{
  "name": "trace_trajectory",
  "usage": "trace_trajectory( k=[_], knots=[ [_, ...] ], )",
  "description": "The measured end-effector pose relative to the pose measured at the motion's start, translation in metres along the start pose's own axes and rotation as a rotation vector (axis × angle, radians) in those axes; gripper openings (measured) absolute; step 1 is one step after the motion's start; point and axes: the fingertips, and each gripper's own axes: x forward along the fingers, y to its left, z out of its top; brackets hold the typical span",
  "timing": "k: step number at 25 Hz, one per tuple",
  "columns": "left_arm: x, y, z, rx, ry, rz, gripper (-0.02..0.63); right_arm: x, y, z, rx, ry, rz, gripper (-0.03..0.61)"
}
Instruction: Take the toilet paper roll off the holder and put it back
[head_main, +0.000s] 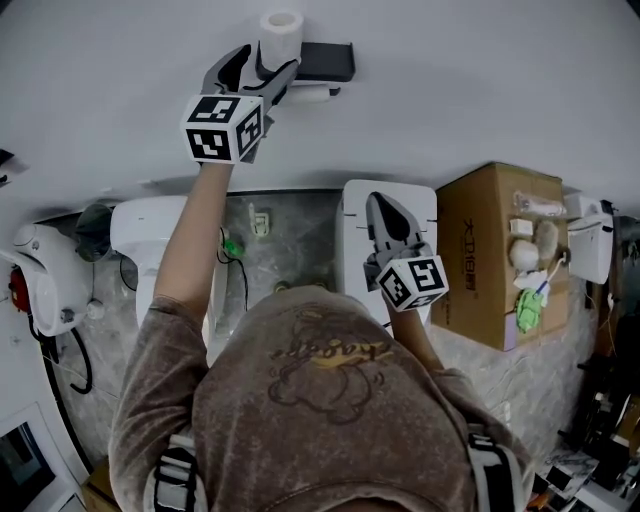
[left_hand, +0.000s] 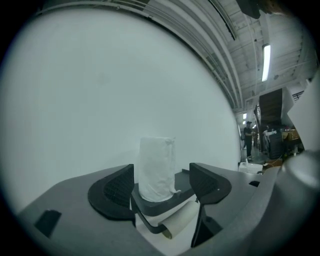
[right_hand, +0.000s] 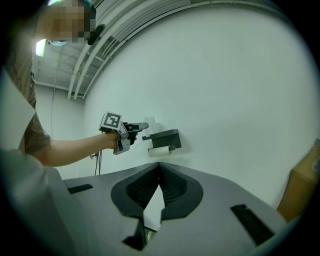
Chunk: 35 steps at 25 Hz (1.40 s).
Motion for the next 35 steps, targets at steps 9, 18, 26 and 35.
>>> trace_trajectory(
  k=[9,18,26,35],
  knots=[
    [0.034,0.010,-0.009,0.035,0.053,0.027,0.329,-0.011,-0.017,-0.001,0.013,0.001,-0.049,-0.002],
    [0.041,0.013,-0.005,0.051,0.067,0.013,0.287,-0.012,-0.026,-0.003,0.020,0.001,-0.064,-0.002],
    [0.016,-0.004,0.039,0.047,-0.025,-0.043,0.287,-0.003,-0.024,-0.006,0.021,0.005,-0.044,-0.002],
    [-0.039,-0.042,0.046,0.022,-0.049,-0.122,0.287,0.008,-0.026,-0.004,0.013,-0.001,-0.030,-0.002]
  ],
)
